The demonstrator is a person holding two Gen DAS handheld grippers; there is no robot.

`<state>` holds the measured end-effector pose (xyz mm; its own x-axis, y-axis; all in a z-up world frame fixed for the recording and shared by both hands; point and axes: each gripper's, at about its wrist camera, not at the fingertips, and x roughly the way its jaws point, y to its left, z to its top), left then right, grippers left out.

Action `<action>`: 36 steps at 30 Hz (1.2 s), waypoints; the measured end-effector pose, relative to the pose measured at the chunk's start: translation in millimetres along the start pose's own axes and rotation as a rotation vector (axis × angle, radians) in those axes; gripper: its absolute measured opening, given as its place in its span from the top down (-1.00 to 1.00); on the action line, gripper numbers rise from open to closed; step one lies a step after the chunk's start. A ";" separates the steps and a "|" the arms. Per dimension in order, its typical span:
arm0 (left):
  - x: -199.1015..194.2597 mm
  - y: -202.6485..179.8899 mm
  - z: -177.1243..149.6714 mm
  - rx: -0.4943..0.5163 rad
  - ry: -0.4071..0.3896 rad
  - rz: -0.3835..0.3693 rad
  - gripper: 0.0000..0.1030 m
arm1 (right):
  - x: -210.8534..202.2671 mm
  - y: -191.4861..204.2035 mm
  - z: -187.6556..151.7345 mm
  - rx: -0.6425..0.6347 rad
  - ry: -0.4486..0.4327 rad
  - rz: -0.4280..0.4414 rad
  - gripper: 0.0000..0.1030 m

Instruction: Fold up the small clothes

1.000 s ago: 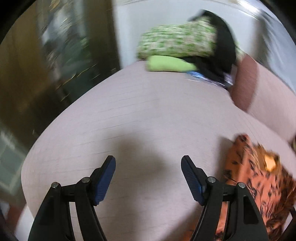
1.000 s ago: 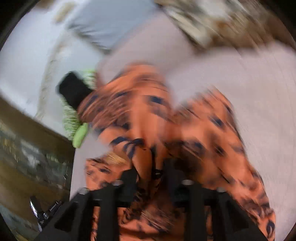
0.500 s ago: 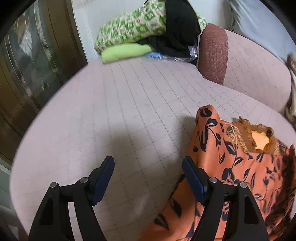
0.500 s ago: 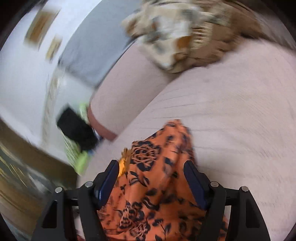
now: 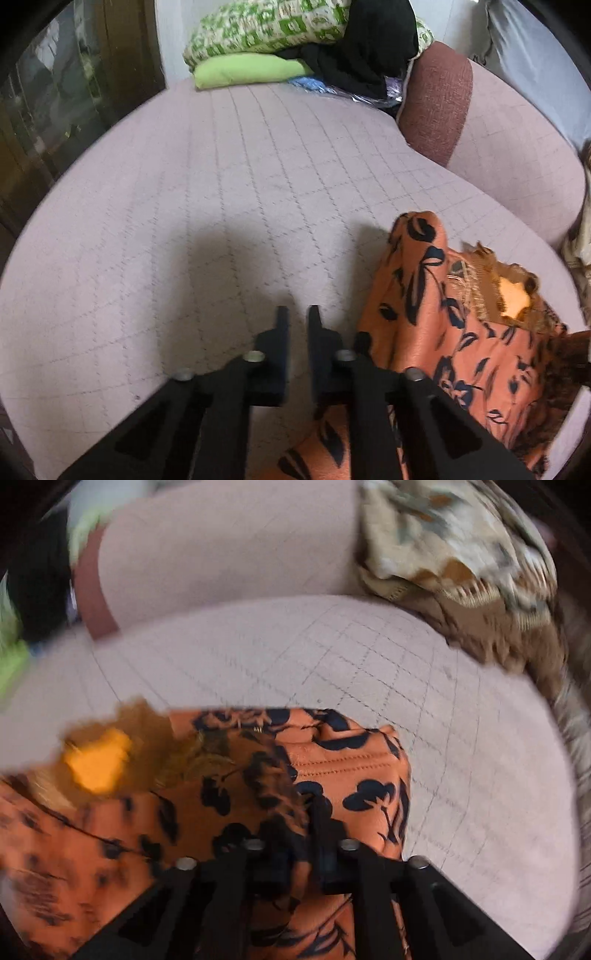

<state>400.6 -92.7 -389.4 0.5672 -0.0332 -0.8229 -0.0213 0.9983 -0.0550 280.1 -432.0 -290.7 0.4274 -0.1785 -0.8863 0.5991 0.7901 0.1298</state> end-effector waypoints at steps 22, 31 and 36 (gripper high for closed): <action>-10.4 15.4 3.2 0.008 0.010 0.043 0.10 | -9.2 -204.5 -129.3 0.648 -0.134 0.573 0.55; -27.7 6.6 3.6 -0.038 -0.098 -0.065 -0.65 | -66.0 -146.2 -88.6 0.368 -0.301 0.504 -0.61; -16.6 -18.2 -1.3 0.047 -0.093 -0.018 -0.65 | -43.1 -127.9 -80.5 0.353 -0.255 0.440 -0.58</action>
<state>390.5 -110.4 -375.4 0.6408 -0.0487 -0.7662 0.0273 0.9988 -0.0406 130.5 -478.1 -304.9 0.8073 -0.0491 -0.5882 0.4997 0.5872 0.6368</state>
